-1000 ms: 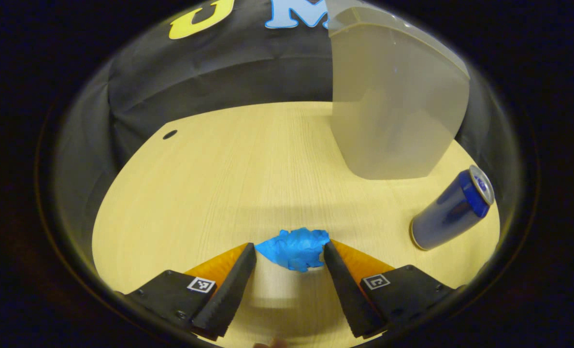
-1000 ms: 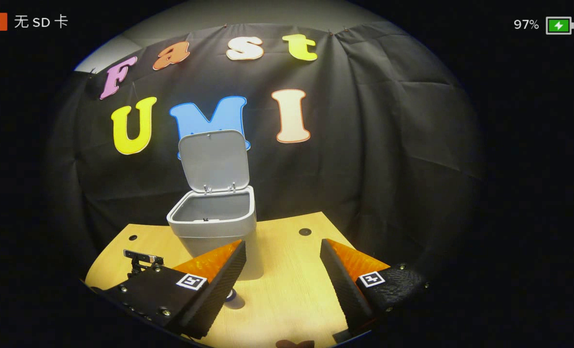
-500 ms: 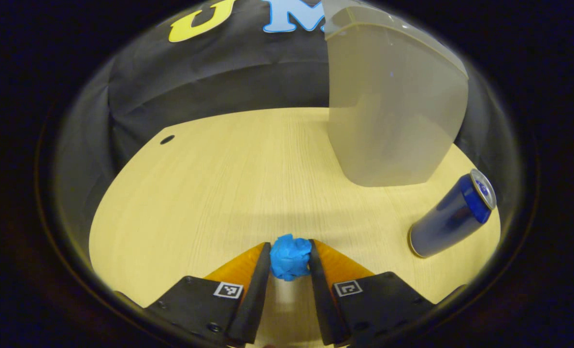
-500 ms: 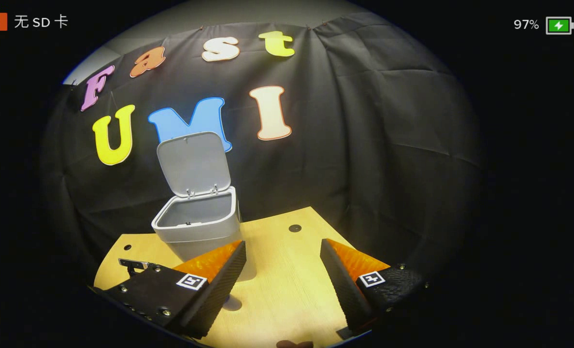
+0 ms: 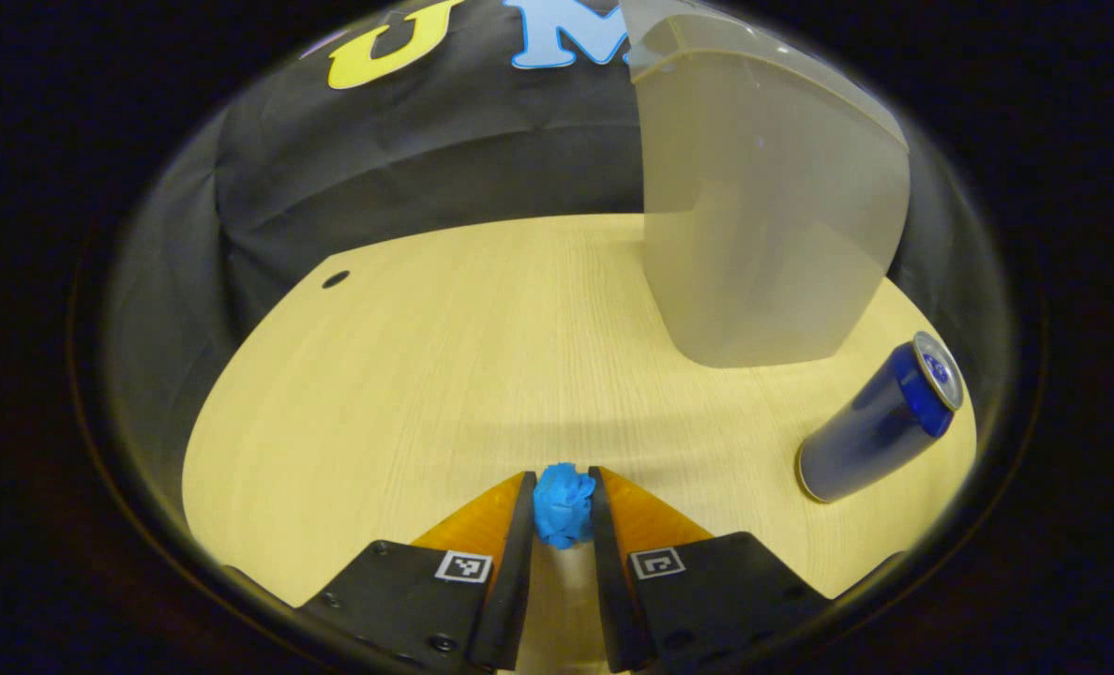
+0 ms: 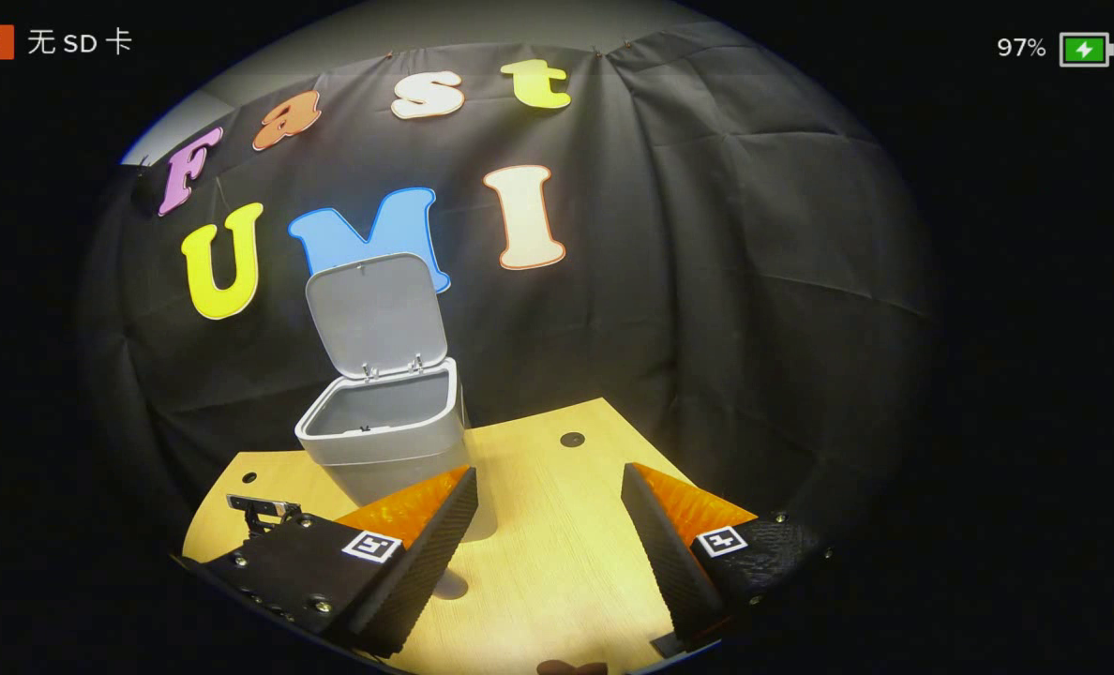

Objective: Press the lid of the desktop garbage bin to open it, pick up the crumpled paper on the desktop and throw it into the bin, then pick up the pop can on the desktop and drop it into the bin, and finally close the garbage bin lid.

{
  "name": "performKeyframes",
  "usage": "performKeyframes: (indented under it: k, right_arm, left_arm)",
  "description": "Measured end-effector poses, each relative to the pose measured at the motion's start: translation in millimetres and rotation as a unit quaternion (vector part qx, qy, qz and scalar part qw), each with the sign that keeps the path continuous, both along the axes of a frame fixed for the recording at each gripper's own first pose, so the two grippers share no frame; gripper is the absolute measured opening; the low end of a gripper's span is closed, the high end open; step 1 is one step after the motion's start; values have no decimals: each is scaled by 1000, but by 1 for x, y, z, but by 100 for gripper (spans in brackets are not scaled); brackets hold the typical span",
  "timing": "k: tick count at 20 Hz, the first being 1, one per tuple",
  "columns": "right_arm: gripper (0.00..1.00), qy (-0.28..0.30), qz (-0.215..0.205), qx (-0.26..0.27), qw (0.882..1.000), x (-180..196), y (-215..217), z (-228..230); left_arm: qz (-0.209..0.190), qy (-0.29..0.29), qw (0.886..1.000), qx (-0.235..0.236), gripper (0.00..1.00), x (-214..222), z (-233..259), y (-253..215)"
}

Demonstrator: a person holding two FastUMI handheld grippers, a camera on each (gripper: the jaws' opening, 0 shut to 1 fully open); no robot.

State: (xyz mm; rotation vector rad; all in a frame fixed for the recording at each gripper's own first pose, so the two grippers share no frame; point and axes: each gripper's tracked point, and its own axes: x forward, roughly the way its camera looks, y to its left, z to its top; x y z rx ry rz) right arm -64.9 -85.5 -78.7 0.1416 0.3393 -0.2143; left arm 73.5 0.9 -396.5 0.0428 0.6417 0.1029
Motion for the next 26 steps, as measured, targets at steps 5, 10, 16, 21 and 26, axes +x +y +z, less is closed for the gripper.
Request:
performKeyframes:
  k: [5,10,16,21,26]
  right_arm:
    - [99,9,5,7,1000,-6,2,-8]
    - [99,13,14,14,1000,-8,6,-15]
    - [99,11,19,21,1000,-8,6,-20]
    - [99,2,13,28,1000,-11,-1,-19]
    - [99,-7,-9,40,999,-20,-18,-19]
  left_arm:
    - [-3,-53,999,-5,42,3,52,-3]
    - [-8,-123,992,-6,39,10,131,2]
    - [-19,-212,977,-11,41,24,232,-3]
    - [-44,-289,956,-17,41,41,307,-26]
    - [-85,-321,943,-8,38,61,350,-62]
